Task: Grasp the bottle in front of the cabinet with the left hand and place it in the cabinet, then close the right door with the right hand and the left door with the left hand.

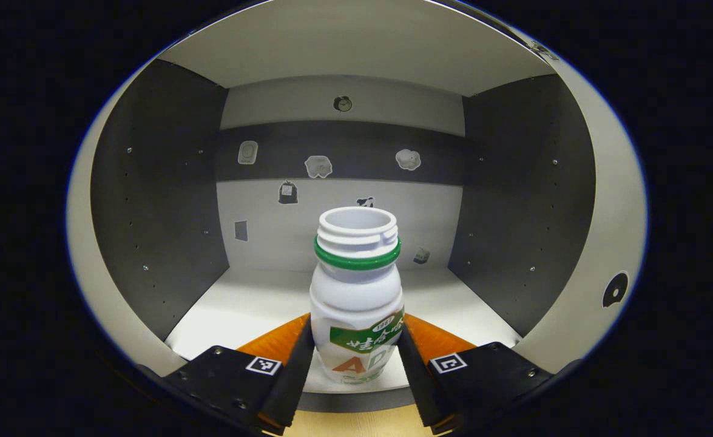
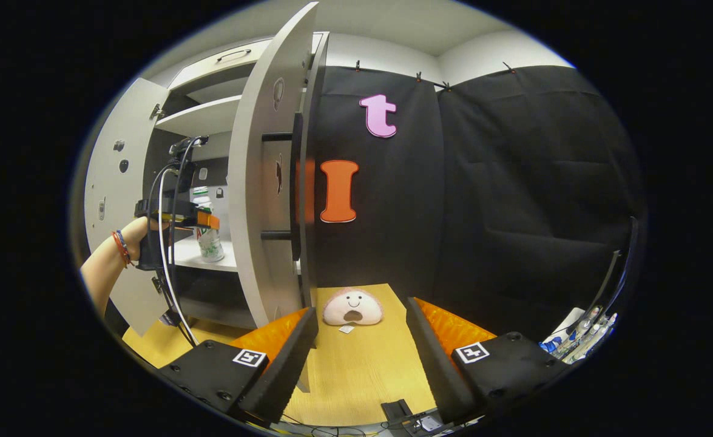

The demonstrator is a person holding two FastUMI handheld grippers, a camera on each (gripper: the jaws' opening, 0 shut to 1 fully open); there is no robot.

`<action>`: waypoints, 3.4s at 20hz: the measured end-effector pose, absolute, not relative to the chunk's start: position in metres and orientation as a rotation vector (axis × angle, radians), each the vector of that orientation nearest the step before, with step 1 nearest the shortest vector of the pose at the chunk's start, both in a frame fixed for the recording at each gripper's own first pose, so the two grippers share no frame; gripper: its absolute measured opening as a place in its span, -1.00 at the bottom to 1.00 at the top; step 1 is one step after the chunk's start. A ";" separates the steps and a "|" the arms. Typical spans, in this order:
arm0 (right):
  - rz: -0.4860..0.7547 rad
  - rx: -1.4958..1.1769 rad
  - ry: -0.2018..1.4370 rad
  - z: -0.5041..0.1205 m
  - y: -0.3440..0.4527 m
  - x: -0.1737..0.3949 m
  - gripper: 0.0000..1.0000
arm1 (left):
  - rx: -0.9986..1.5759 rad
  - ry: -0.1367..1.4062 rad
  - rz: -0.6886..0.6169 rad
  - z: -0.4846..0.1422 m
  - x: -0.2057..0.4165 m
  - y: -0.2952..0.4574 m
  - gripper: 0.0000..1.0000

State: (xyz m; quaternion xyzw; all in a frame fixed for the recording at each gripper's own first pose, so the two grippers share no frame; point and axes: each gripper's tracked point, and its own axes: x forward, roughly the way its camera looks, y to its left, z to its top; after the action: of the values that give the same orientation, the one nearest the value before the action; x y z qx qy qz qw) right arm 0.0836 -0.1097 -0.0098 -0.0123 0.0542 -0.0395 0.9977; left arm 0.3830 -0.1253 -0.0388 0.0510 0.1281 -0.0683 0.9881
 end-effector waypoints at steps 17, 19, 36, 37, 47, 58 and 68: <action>-0.061 -0.015 0.118 -0.027 -0.108 0.088 0.84 | 0.095 0.161 -0.081 -0.010 0.324 -0.095 0.90; -0.063 -0.009 0.107 -0.030 -0.111 0.091 0.94 | 0.079 0.139 -0.080 -0.005 0.302 -0.088 0.91; -0.013 -0.010 0.075 -0.056 -0.096 0.142 0.94 | -0.007 0.018 -0.007 0.030 0.073 0.042 0.89; -0.009 -0.005 0.084 -0.058 -0.091 0.143 0.94 | -0.007 0.025 0.000 0.027 0.065 0.050 0.90; 0.002 -0.052 0.064 -0.058 -0.059 0.140 0.83 | -0.056 0.001 0.038 0.011 0.037 0.089 0.89; 0.088 -0.042 0.071 -0.059 0.005 0.144 0.82 | -0.064 0.002 0.108 0.010 0.024 0.136 0.90; 0.136 -0.070 0.084 -0.063 0.050 0.153 0.82 | -0.060 0.021 0.176 -0.002 0.010 0.171 0.90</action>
State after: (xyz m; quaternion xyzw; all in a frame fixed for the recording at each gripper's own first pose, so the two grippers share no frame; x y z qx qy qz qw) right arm 0.1531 0.0500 -0.0625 -0.0351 0.0419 0.0680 0.9962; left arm 0.0103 0.1709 -0.0019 -0.0298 0.0105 0.0880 0.9956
